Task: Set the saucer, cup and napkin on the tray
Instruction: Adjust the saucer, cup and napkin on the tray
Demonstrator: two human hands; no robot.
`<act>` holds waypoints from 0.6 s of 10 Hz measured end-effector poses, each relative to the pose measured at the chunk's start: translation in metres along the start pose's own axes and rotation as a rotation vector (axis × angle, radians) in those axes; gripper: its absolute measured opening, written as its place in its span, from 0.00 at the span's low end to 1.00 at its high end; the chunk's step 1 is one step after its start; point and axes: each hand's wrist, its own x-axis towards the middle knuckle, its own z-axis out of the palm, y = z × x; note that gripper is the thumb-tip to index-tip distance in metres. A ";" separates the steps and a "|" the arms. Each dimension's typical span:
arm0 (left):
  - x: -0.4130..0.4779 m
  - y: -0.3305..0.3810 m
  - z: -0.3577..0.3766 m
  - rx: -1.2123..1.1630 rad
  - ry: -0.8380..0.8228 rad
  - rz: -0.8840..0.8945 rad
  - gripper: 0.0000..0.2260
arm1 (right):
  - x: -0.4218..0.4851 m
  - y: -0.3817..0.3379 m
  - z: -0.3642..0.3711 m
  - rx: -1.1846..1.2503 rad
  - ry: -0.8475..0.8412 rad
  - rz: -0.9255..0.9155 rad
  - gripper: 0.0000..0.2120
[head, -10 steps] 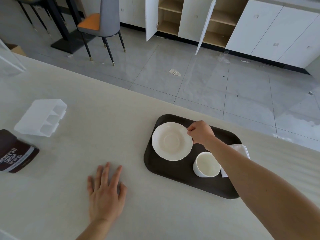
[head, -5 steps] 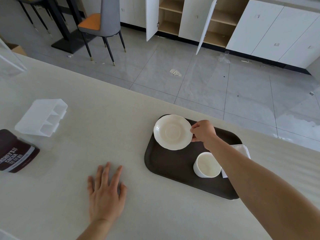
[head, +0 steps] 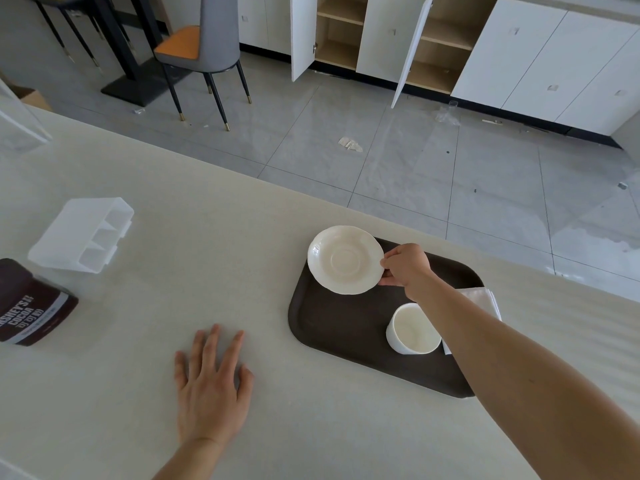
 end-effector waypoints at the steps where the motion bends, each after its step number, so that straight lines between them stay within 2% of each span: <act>1: 0.000 -0.001 0.002 -0.003 0.004 -0.002 0.26 | 0.000 0.000 0.000 0.044 -0.017 0.017 0.05; 6: 0.001 -0.004 0.008 0.009 0.001 -0.005 0.26 | -0.007 -0.001 -0.002 0.151 -0.065 0.066 0.06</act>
